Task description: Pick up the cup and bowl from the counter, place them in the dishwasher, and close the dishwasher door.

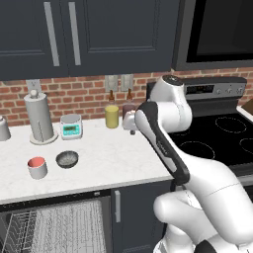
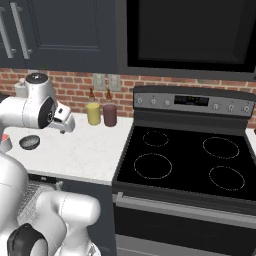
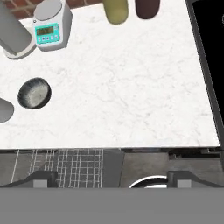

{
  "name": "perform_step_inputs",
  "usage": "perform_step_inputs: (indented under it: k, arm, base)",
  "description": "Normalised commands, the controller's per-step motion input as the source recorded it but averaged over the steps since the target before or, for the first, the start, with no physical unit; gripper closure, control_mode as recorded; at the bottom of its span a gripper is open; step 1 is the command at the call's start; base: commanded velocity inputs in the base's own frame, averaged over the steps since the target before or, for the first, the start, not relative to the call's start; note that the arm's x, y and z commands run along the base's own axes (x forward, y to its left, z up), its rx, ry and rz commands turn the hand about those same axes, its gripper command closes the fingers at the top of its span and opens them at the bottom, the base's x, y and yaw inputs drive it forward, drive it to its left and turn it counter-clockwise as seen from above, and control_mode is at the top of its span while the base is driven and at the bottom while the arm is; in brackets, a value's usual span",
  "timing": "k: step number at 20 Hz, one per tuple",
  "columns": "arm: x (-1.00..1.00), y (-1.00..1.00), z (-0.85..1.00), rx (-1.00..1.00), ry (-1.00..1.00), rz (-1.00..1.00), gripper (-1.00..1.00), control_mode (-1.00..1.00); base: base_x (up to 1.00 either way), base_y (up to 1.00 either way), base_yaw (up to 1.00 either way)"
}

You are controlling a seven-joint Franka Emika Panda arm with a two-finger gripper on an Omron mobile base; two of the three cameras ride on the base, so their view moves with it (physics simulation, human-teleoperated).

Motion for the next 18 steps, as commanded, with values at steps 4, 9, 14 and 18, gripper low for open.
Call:
perform_step_inputs:
  k: [4,9,14,18]
  arm:
    - [0.01,0.34,-0.36,0.0,0.13,0.0,-1.0,-1.0]
    - [0.0,0.59,-0.3,-0.02,0.1,0.0,-1.0,-1.0]
    - [0.12,0.62,-0.22,-0.03,0.1,0.0,-1.0,-1.0]
    - [0.41,0.46,-0.14,-0.03,0.1,0.0,-1.0,-1.0]
  base:
    - [0.0,0.0,0.0]
    - [0.0,0.0,0.0]
    - [0.0,0.0,0.0]
    - [0.0,0.0,0.0]
